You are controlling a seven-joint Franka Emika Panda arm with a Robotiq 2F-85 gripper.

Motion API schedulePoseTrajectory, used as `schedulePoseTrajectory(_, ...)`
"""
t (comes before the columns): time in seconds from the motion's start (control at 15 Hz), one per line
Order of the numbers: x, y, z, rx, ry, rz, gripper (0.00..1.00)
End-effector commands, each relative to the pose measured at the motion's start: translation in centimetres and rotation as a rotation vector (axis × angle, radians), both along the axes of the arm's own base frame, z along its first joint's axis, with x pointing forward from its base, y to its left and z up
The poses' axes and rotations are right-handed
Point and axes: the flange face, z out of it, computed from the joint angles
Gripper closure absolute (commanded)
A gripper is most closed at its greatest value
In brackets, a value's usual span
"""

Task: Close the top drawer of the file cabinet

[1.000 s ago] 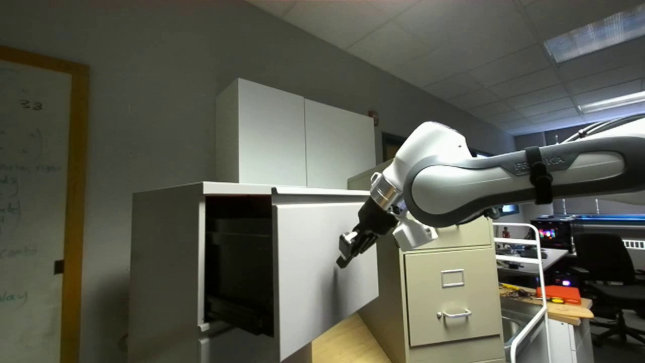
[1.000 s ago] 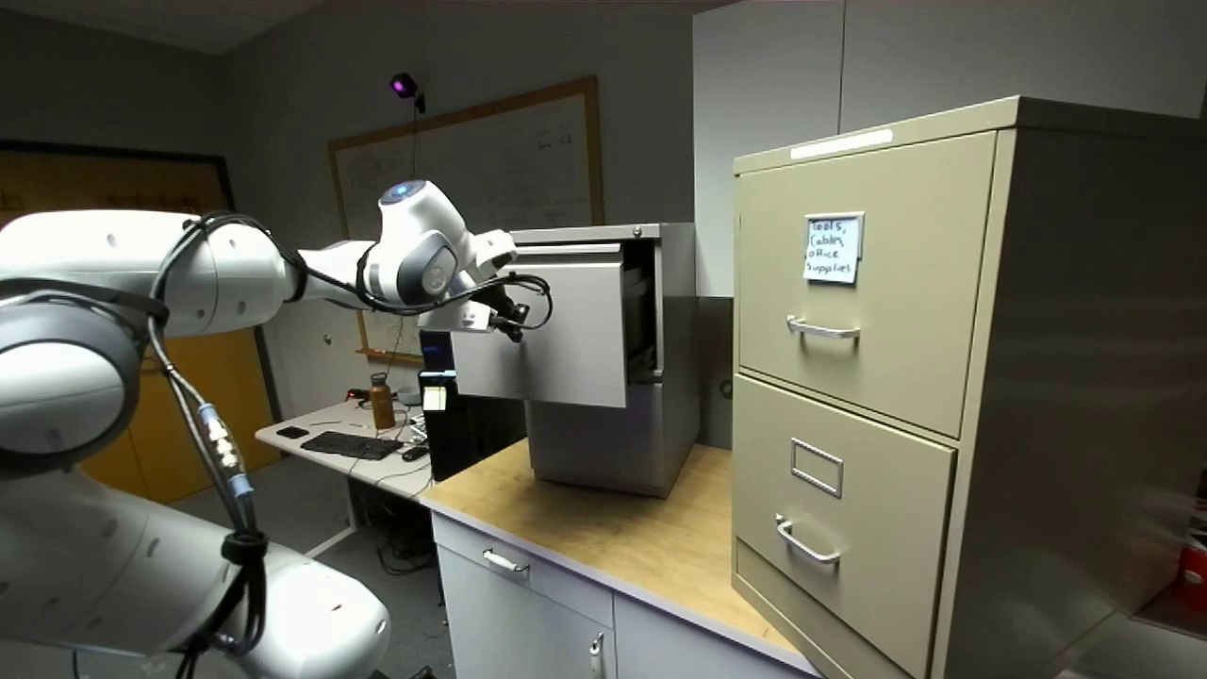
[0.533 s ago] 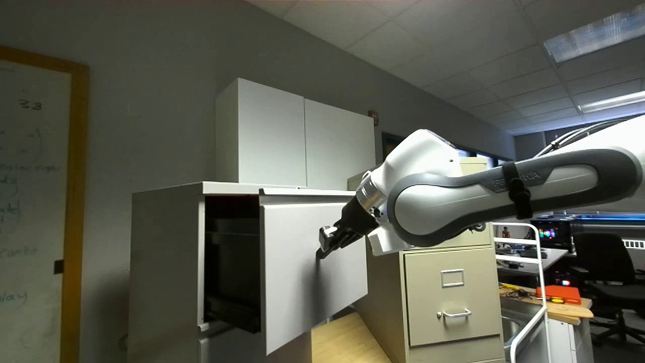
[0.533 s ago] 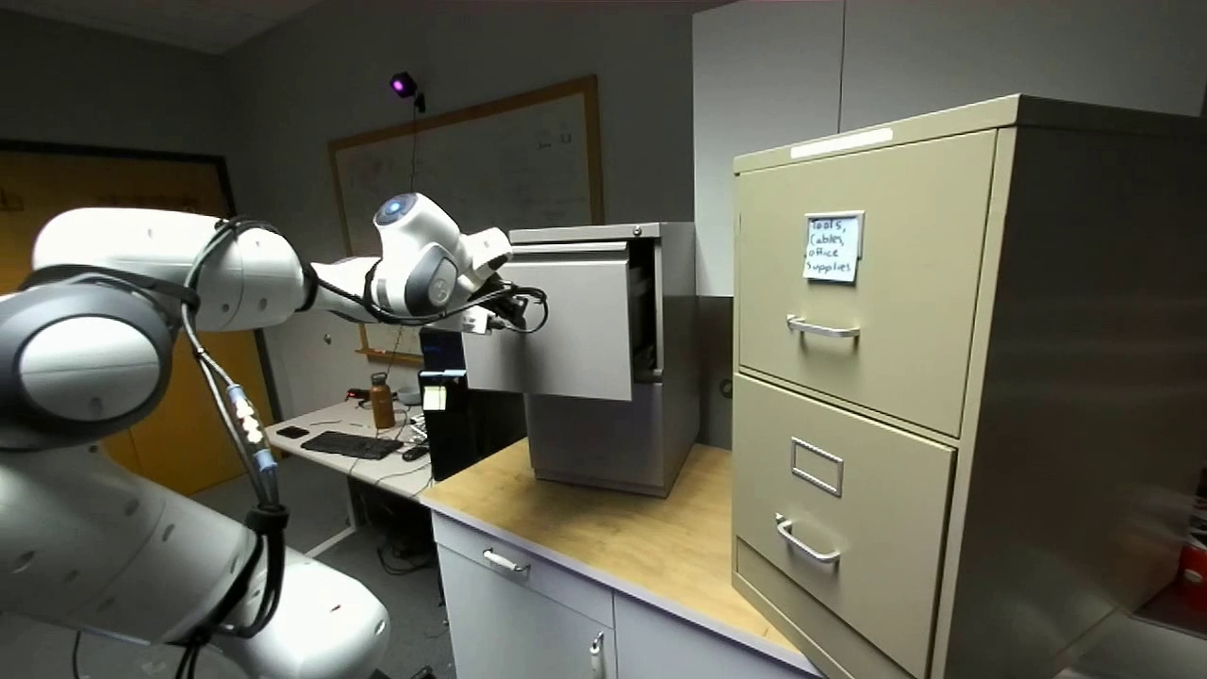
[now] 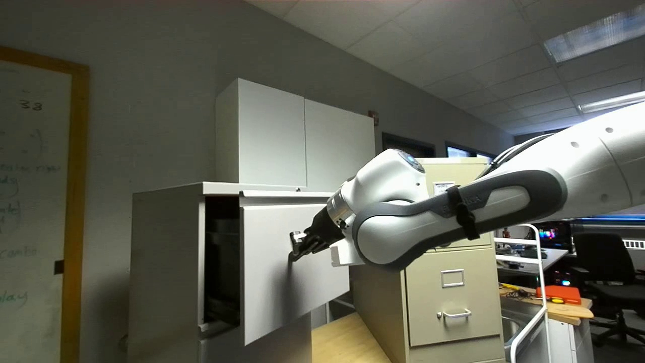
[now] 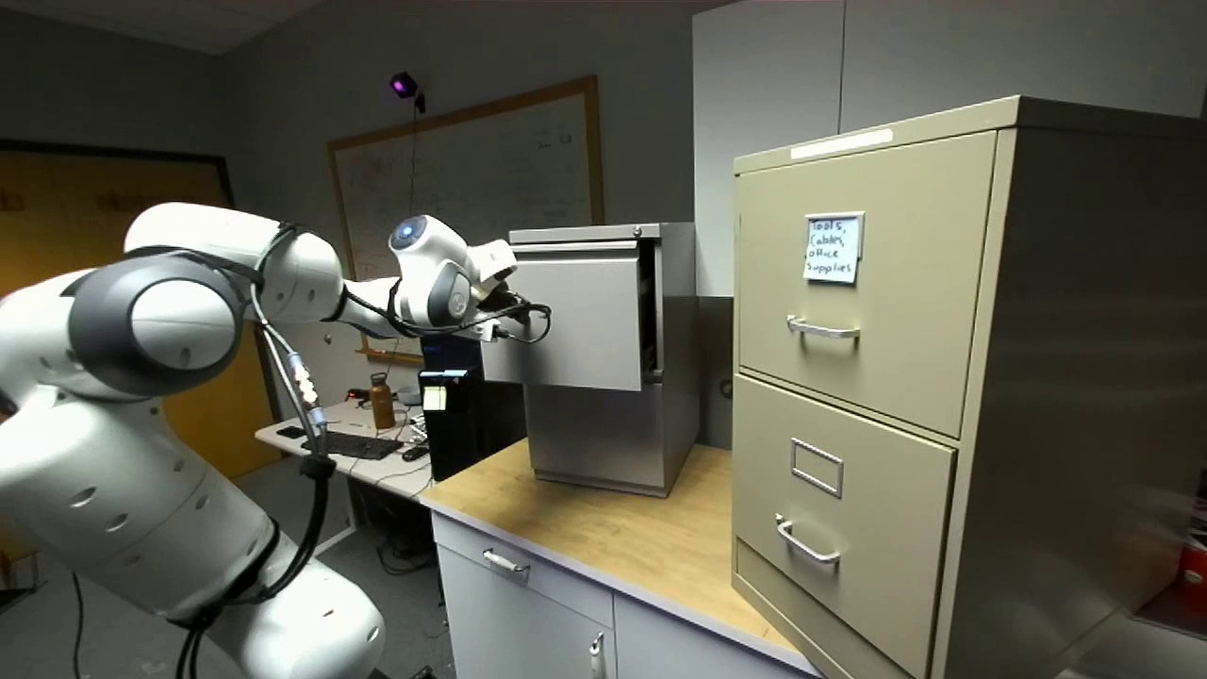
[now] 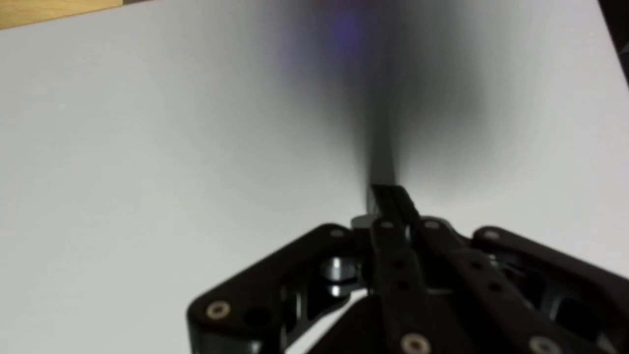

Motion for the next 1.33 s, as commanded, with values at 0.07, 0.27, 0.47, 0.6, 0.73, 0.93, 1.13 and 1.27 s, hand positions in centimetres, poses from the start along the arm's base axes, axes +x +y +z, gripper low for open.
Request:
schedulePoseTrajectory(0.07, 6.1, 1.4, 0.7, 0.075, -0.001, -0.033, 0.96)
schedulePoseTrajectory(0.27, 9.2, 2.3, 1.4, 0.115, -0.003, -0.043, 0.96)
schedulePoseTrajectory(0.47, 11.9, 3.6, 2.3, 0.151, -0.007, -0.046, 0.96)
schedulePoseTrajectory(0.6, 13.2, 4.6, 3.2, 0.165, -0.019, -0.044, 0.96)
schedulePoseTrajectory(0.73, 14.4, 5.7, 3.8, 0.171, -0.028, -0.04, 0.96)
schedulePoseTrajectory(0.93, 15.8, 7.2, 4.2, 0.169, -0.028, -0.041, 0.97)
schedulePoseTrajectory(1.13, 16.5, 8.0, 4.0, 0.147, -0.013, -0.054, 0.97)
schedulePoseTrajectory(1.27, 16.5, 8.3, 4.0, 0.135, -0.003, -0.069, 0.97)
